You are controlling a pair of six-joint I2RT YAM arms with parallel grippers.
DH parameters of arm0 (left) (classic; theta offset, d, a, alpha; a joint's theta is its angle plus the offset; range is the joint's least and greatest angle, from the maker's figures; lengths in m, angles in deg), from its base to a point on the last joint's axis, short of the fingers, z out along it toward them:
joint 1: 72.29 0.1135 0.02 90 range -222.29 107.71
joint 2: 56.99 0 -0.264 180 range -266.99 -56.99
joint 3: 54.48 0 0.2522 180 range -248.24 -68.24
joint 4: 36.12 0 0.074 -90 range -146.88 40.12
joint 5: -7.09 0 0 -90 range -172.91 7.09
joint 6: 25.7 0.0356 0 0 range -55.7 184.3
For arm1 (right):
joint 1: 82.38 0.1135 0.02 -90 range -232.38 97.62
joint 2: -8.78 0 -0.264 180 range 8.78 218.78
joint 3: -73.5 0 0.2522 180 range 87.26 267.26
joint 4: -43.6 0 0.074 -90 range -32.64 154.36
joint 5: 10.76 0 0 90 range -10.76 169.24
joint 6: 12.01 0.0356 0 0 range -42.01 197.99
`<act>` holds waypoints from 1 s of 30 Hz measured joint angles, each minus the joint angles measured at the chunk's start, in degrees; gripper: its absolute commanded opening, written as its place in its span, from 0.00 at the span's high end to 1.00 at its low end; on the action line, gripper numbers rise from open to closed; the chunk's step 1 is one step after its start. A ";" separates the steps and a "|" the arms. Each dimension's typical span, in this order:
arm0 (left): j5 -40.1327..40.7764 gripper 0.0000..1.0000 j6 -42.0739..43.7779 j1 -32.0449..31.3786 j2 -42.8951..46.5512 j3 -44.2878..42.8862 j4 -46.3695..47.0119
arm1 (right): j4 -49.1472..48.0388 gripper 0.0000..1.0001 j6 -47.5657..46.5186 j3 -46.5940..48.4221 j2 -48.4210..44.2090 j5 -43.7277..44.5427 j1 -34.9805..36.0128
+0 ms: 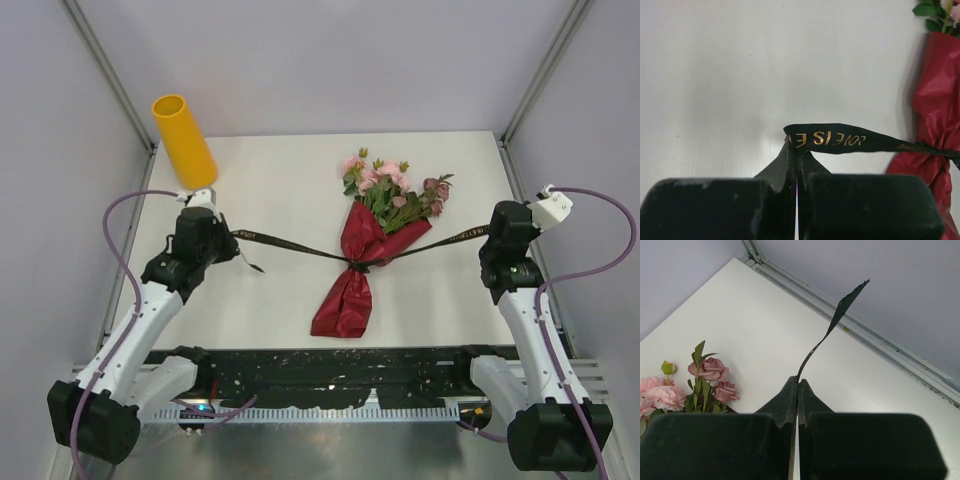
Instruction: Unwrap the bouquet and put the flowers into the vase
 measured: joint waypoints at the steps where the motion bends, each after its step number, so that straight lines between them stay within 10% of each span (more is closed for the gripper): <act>1: -0.15 1.00 0.24 1.42 0.20 -0.13 -0.94 | 0.00 0.95 0.00 0.00 0.26 0.02 -0.13; 23: -10.25 1.00 -1.46 36.24 3.67 -5.09 -9.29 | -0.48 0.95 -0.87 0.13 1.20 -0.96 -1.79; 30: -15.04 0.57 -1.14 36.46 4.11 -4.39 -8.26 | -1.25 0.87 -0.83 0.15 1.20 -7.02 -1.97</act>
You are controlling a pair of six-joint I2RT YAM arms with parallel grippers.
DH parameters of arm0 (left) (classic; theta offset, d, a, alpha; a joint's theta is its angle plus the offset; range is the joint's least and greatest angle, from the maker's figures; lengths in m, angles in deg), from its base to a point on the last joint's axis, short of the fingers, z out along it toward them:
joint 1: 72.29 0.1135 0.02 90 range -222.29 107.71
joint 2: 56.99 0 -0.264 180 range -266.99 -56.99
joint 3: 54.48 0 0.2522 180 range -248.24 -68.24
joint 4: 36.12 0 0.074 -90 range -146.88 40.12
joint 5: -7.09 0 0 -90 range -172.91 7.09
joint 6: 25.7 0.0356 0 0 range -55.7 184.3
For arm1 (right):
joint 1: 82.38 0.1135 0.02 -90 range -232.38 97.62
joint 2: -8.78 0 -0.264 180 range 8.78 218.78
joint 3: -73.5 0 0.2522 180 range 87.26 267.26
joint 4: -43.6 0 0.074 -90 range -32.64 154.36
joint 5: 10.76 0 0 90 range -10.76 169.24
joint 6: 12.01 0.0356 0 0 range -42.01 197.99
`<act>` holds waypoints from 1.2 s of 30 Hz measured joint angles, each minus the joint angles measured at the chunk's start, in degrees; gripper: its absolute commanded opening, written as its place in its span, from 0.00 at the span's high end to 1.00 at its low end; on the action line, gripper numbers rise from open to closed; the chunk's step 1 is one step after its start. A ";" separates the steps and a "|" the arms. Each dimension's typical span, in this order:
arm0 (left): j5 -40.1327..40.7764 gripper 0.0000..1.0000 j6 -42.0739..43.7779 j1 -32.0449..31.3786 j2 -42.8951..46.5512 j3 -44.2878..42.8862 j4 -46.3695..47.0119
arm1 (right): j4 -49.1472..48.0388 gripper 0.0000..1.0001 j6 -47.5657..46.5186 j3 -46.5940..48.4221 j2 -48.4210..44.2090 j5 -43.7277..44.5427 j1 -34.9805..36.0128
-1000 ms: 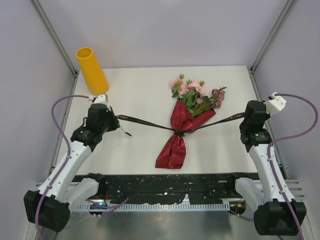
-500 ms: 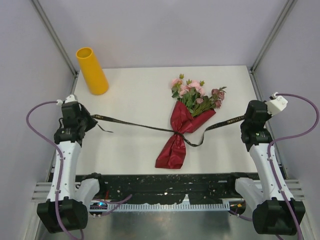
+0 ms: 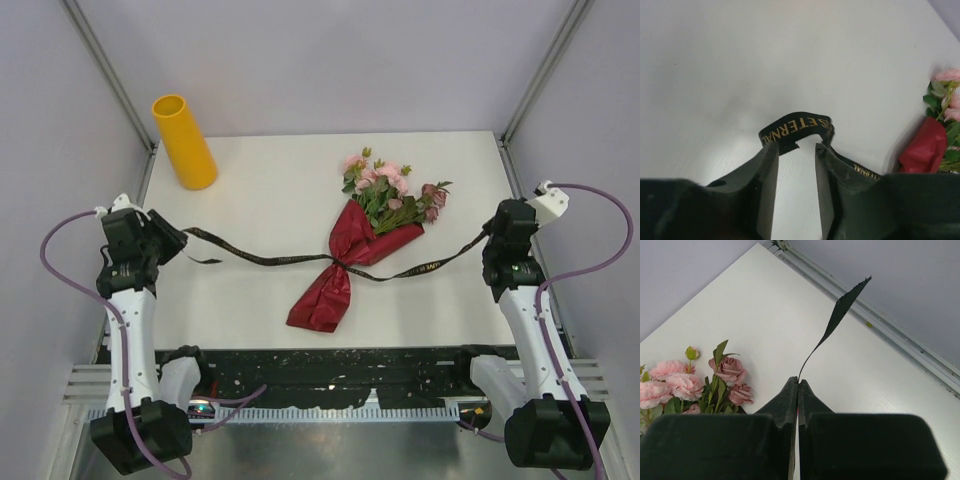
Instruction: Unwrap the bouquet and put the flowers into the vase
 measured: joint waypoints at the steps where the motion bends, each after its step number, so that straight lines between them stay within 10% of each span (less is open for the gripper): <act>1: -0.50 0.51 0.09 0.00 -0.24 0.28 -0.07 | 0.04 0.80 0.02 0.00 0.00 -1.05 0.00; 5: -3.69 0.32 0.35 0.00 -0.83 1.81 -0.28 | 1.01 0.38 0.24 0.00 -0.42 -8.15 -0.02; 11: -7.50 0.28 1.60 -1.77 0.39 2.75 -0.74 | 7.74 0.25 3.48 3.87 -1.01 -23.23 -0.02; 36: -17.99 0.48 -18.25 -47.82 12.09 36.85 29.59 | -13.46 0.50 -6.78 1.05 21.14 -60.78 32.04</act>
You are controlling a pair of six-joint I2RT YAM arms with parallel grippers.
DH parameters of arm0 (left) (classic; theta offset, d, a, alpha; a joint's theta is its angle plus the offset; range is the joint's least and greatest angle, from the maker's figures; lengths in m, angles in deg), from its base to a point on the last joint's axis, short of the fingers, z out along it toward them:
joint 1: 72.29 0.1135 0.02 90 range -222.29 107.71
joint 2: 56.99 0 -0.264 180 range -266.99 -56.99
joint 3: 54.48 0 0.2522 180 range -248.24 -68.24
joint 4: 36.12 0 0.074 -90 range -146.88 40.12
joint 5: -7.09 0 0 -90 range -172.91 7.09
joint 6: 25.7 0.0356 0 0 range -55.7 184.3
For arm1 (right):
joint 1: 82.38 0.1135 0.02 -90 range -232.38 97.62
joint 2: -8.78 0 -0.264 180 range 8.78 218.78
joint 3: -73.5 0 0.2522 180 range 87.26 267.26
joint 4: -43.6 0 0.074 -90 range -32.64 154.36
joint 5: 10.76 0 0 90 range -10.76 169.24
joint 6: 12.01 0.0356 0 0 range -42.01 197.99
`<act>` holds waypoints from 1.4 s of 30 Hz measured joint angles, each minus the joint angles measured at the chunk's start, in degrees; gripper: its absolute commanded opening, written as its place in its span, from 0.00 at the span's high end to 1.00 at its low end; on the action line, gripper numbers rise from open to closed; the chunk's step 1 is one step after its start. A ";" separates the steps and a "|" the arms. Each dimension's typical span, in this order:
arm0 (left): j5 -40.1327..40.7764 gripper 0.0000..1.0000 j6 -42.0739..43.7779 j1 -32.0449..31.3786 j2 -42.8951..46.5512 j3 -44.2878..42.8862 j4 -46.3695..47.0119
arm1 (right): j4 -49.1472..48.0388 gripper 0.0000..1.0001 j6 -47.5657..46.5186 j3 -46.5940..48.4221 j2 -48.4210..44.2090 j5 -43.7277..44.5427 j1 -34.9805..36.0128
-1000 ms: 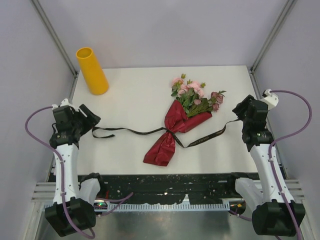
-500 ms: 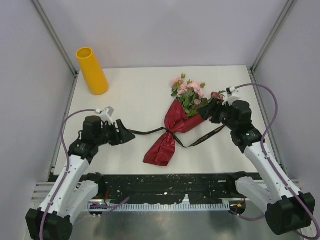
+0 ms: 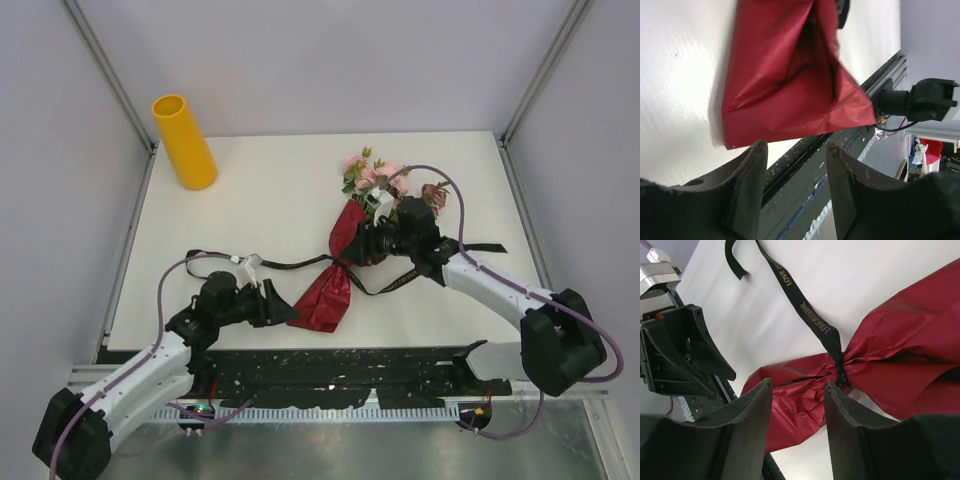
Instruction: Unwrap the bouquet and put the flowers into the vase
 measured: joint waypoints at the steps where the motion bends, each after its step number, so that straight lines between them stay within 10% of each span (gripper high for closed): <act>1: 0.35 0.49 -0.52 -0.76 -1.51 0.94 1.64 | 0.44 0.50 -0.81 0.59 1.88 -0.28 0.66; 12: 2.91 0.54 -1.79 -7.06 -21.44 1.51 13.25 | 4.94 0.54 -6.49 5.86 13.33 1.33 4.31; 25: 7.08 0.54 -1.36 -8.96 -23.06 0.68 13.49 | 10.19 0.53 -13.00 7.30 16.39 7.45 6.62; 33: 8.61 0.54 -1.11 -9.18 -22.75 0.31 12.28 | 10.19 0.68 -14.64 7.56 17.62 10.01 7.65; 37: 9.05 0.54 -1.11 -9.38 -23.06 -0.15 11.82 | 10.16 0.93 -15.45 7.56 17.62 12.31 8.63; 42: 10.08 0.54 -1.11 -9.68 -23.08 -0.46 11.30 | 10.08 0.95 -15.78 7.56 17.57 14.36 9.18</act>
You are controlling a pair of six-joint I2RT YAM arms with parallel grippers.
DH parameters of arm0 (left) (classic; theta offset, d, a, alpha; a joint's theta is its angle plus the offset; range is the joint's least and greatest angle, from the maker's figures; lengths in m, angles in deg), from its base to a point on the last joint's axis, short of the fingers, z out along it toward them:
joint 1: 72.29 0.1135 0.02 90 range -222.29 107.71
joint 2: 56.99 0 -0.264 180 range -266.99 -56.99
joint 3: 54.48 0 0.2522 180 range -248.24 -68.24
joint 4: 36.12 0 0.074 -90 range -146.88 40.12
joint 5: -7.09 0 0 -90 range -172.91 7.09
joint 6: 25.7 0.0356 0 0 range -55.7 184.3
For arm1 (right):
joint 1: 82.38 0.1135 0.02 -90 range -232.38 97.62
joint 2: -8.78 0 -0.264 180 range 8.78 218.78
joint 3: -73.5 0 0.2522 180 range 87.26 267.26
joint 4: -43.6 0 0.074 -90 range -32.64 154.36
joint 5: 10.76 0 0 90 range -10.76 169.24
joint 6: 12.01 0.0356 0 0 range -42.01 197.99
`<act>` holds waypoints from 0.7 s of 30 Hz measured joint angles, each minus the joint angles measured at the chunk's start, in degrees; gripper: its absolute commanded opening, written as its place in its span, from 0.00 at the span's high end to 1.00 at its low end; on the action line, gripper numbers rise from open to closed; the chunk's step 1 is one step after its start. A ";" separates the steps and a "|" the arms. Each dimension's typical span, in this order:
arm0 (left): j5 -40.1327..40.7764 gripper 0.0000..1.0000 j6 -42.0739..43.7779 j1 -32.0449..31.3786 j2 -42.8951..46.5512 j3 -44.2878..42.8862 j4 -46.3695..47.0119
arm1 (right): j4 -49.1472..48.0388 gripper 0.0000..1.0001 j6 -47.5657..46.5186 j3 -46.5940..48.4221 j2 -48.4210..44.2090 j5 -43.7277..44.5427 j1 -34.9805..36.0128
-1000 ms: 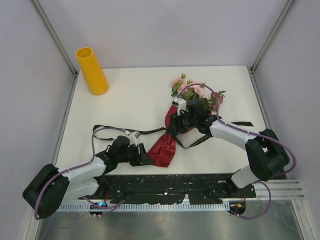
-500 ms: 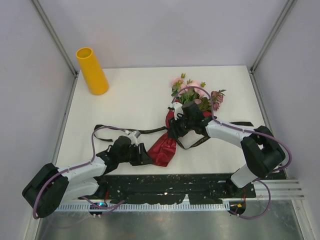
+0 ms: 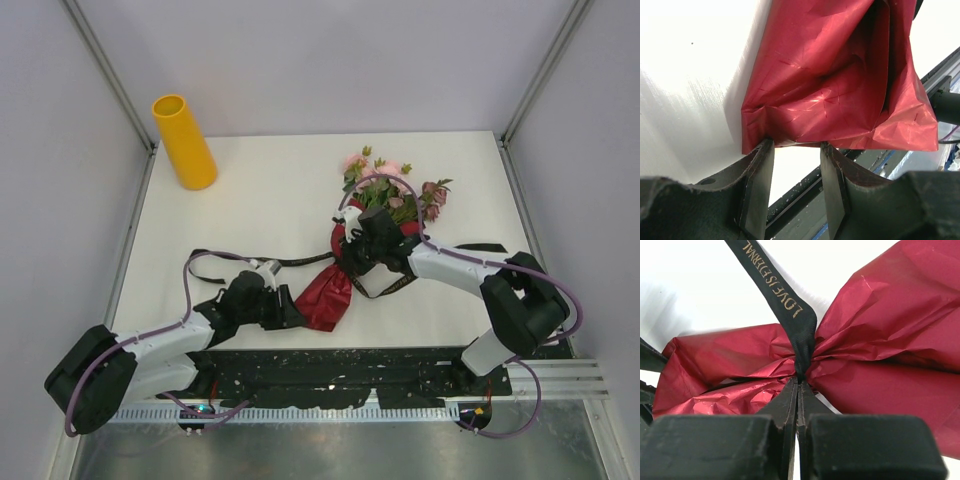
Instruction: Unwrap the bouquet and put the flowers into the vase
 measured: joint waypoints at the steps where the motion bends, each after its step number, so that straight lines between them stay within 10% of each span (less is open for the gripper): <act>1: 0.37 0.54 -0.02 -0.02 0.00 -0.11 -0.20 | 0.00 0.94 0.02 -0.02 -0.20 0.50 0.07; 21: 5.25 0.54 -0.63 -1.07 -4.26 -3.15 -0.02 | -1.29 0.94 2.14 -0.76 -8.07 7.91 0.31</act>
